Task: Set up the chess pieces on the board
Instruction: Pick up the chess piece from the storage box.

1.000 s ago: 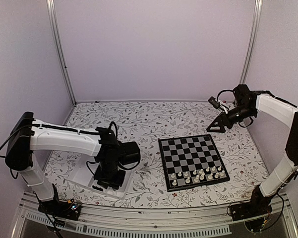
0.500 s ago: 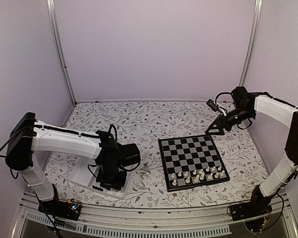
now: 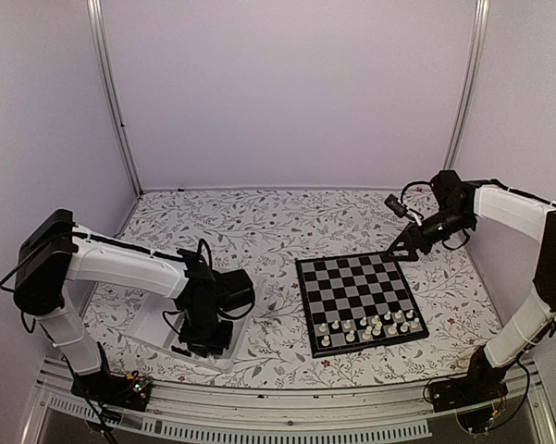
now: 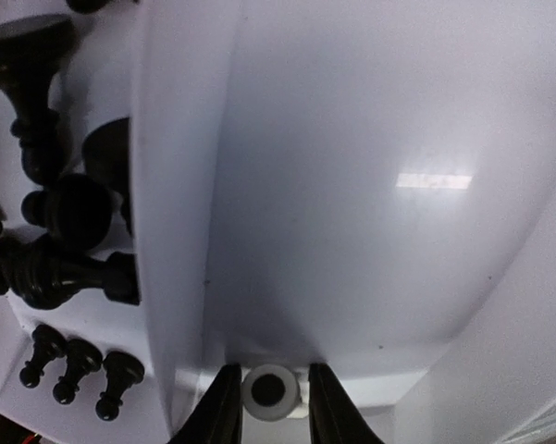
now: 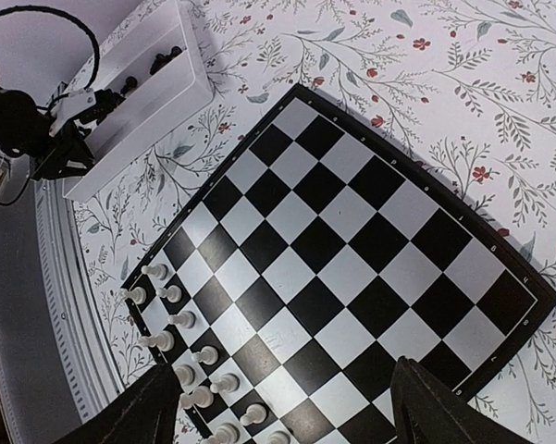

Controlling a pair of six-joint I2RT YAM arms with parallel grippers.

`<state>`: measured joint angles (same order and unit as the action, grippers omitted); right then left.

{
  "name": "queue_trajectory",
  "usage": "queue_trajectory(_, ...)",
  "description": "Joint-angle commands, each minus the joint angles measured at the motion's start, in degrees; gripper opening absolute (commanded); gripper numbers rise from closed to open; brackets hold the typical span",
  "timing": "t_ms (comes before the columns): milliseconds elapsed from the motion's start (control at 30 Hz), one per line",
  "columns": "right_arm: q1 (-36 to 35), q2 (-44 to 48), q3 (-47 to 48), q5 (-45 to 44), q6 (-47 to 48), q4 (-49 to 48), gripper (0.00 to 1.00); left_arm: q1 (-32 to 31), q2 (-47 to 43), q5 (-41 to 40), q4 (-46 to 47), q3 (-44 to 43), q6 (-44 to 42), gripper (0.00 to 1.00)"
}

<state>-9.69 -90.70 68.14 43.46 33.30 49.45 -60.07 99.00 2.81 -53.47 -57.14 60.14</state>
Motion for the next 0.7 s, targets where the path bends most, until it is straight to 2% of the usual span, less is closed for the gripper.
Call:
queue_trajectory(0,-1.0,3.4,-2.8,-0.7,-1.0,-2.4,0.81,0.9,0.1,-0.2,4.6,3.6,-0.4,0.26)
queue_trajectory(267,-3.6,8.6,-7.8,-2.9,0.7,-5.1,0.79,0.5,-1.4,0.6,10.2,7.5,-1.3,0.1)
queue_trajectory(467,-8.8,9.7,-3.1,-2.8,3.2,-4.4,0.78,0.7,-4.1,-8.6,11.2,1.0,-6.3,0.05)
queue_trajectory(667,-13.0,9.6,-0.2,-1.0,0.6,-4.8,0.78,2.3,-9.1,-18.3,17.6,2.5,-11.0,0.06)
